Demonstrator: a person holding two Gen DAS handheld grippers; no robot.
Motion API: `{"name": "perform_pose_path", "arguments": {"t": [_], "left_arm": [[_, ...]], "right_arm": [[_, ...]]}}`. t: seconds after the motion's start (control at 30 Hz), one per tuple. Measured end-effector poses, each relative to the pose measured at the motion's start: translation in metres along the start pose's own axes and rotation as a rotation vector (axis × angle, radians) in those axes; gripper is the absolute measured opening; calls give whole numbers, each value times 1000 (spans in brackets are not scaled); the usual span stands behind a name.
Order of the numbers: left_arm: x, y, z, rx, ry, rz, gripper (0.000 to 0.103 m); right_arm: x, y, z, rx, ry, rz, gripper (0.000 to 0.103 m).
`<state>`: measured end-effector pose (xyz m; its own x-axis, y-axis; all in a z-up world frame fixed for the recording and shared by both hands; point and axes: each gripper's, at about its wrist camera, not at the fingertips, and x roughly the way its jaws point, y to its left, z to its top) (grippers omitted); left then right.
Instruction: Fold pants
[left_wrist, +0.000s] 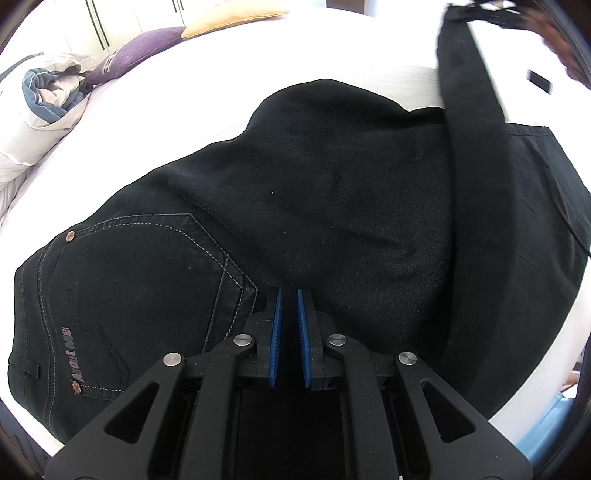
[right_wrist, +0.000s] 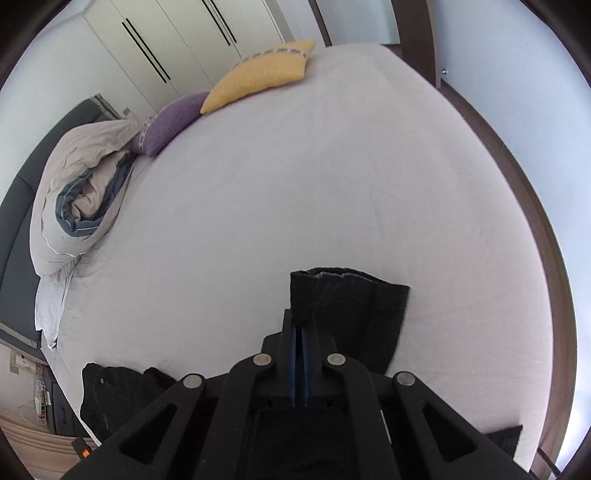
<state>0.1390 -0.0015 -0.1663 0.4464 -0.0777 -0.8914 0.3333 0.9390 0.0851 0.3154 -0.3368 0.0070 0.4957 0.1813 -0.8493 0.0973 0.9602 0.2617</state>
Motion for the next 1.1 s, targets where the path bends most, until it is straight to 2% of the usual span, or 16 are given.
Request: {"name": "perform_pose_path", "arguments": {"t": [0.1, 0.17, 0.3, 0.5, 0.67, 0.87, 1.1], "left_arm": [[2, -3, 5, -14, 8, 8, 9], [3, -3, 8, -27, 17, 14, 9], [5, -6, 17, -48, 33, 39, 9], [8, -14, 27, -74, 53, 94, 9], [11, -16, 35, -105, 57, 118, 9], [13, -23, 34, -73, 59, 154, 9], [15, -36, 36, -57, 70, 206, 9]], "right_arm": [[-34, -27, -42, 28, -71, 2, 3], [-59, -55, -76, 95, -111, 1, 3], [-87, -102, -121, 220, -178, 18, 3], [-93, -143, -184, 371, -219, 16, 3], [-89, -160, -236, 404, -191, -12, 3], [-79, -179, -277, 476, -137, 5, 3], [-91, -172, -283, 444, -162, -1, 3]]}}
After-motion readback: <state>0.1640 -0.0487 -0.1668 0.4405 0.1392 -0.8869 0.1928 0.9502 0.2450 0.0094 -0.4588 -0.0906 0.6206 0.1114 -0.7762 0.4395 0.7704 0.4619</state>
